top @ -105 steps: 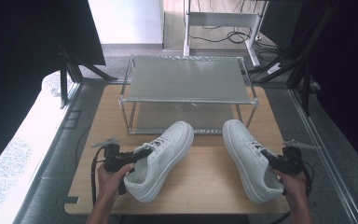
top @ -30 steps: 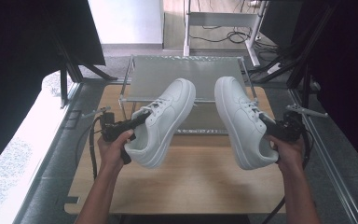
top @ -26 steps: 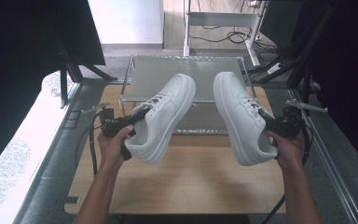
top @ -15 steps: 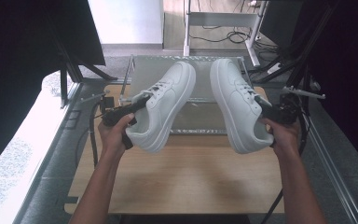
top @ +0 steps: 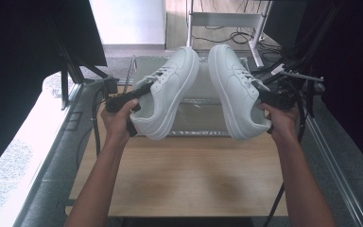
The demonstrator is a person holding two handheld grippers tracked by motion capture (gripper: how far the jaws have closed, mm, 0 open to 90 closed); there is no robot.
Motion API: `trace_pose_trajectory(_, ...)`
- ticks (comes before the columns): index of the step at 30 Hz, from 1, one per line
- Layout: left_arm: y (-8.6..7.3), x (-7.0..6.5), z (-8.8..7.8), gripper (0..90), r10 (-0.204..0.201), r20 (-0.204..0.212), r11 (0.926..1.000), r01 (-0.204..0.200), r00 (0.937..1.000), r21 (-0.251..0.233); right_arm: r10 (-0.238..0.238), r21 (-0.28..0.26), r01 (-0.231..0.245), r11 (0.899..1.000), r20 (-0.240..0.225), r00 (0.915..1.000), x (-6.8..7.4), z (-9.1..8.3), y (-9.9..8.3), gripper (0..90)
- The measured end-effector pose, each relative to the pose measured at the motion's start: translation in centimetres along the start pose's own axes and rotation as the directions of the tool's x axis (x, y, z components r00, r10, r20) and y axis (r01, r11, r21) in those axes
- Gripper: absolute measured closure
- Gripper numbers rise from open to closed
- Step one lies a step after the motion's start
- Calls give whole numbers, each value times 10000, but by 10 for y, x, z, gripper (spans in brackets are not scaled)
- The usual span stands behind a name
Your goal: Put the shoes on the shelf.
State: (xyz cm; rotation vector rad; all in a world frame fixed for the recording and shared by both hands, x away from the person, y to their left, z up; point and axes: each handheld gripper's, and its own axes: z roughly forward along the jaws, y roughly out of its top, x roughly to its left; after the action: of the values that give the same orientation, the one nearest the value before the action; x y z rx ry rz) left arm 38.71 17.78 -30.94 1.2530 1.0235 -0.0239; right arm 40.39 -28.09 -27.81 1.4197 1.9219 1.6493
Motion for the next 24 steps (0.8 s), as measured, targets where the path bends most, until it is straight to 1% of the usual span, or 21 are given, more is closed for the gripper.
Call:
trace_pose_trajectory(1, 3, 0, 2, 823, -5, -71, 10000, 5, 10000, -31, -15, -1, 15, 10000, 22, 10000, 0, 1, 1, 860)
trace_pose_trajectory(3, 5, 1, 3, 822, -3, -131, 10000, 2, 9999, -56, 118, 33, -118, 9999, 58, 9999, -1, 6, 4, 860)
trace_pose_trajectory(6, 9, 2, 6, 822, -1, -162, 9999, 0, 9999, -101, 193, 82, -194, 9998, 114, 9997, -2, 11, 6, 860)
trace_pose_trajectory(10, 15, 5, 9, 823, -137, -281, 9997, 131, 9995, -197, 241, 107, -245, 9996, 374, 9990, -3, 18, 11, 860)
trace_pose_trajectory(13, 22, 8, 13, 823, -171, -490, 9997, 162, 9987, -190, 357, 131, -364, 9993, 533, 9979, -4, 24, 16, 860)
trace_pose_trajectory(15, 27, 9, 17, 822, -145, -664, 9998, 134, 9977, -179, 352, 153, -364, 9992, 677, 9971, -4, 28, 20, 860)
trace_pose_trajectory(16, 29, 9, 18, 822, -111, -713, 9998, 99, 9974, -168, 348, 166, -362, 9992, 791, 9963, -4, 31, 23, 860)
trace_pose_trajectory(19, 35, 11, 23, 822, -140, -860, 9998, 125, 9962, -178, 398, 211, -420, 9989, 935, 9948, -4, 38, 30, 859)
trace_pose_trajectory(24, 44, 14, 33, 822, -109, -1097, 9999, 95, 9939, -132, 314, 335, -355, 9988, 1155, 9928, 0, 51, 42, 859)
